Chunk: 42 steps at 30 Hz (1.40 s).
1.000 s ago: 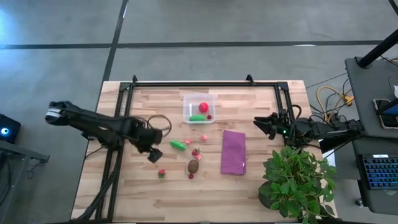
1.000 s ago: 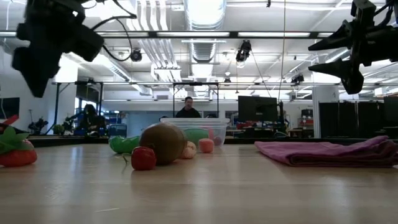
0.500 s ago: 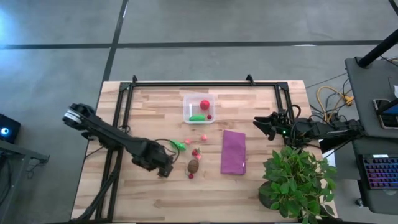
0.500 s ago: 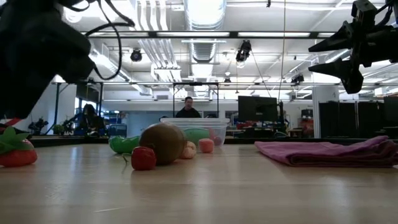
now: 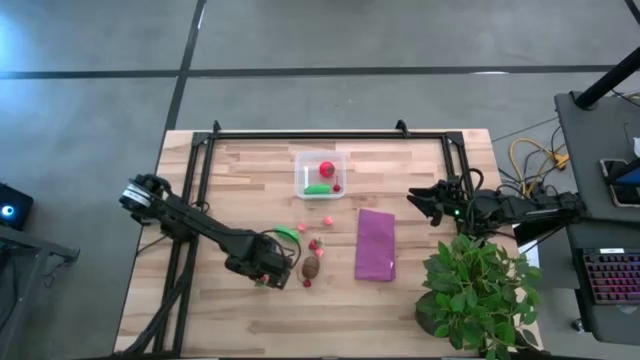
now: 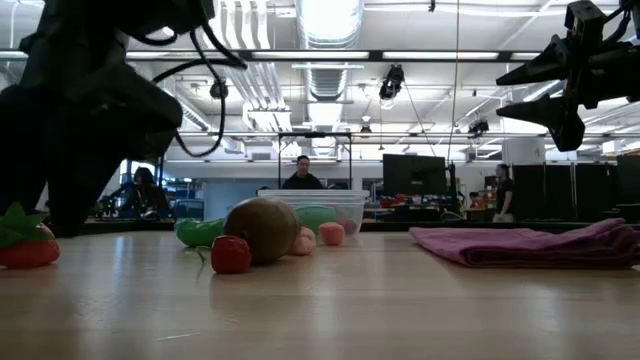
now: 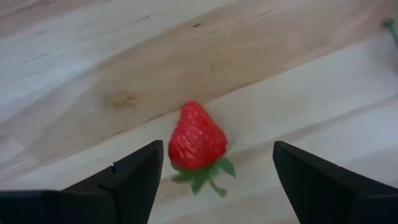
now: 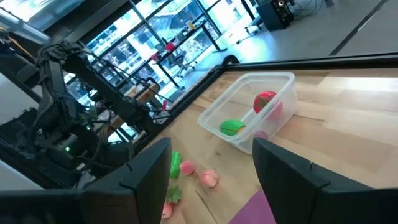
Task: Pick and placing Produce into tupperware
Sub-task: Put the bottom red strawberry into the white bin
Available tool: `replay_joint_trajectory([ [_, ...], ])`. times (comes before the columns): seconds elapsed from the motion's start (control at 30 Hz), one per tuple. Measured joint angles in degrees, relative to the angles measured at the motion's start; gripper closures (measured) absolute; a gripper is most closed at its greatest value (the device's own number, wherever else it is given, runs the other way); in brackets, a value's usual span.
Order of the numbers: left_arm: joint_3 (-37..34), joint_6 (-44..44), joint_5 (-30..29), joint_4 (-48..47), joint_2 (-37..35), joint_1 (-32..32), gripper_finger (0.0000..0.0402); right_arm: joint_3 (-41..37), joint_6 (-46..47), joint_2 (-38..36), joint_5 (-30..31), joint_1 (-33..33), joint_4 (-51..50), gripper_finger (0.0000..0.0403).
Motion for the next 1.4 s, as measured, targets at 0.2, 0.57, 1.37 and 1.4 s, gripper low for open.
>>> replay_joint_trajectory([
  [0.2,-0.1,0.2,2.4,-0.1,2.6,-0.3,0.0121,0.0,0.0,0.0,0.0,0.0,-0.8,0.0186],
  [0.57,-0.1,0.4,0.9,0.0,2.9,-0.3,0.0233,0.0,0.0,1.0,0.0,0.0,-0.9,0.0186],
  [1.37,0.0,6.9,-7.7,-5.1,-5.9,3.9,0.0264,0.0,0.2,1.6,0.0,0.0,-0.9,0.0186],
  [1.4,0.1,8.2,-9.3,-5.2,-7.6,4.7,0.0264,0.0,0.2,1.6,0.0,0.0,-0.8,0.0186],
])
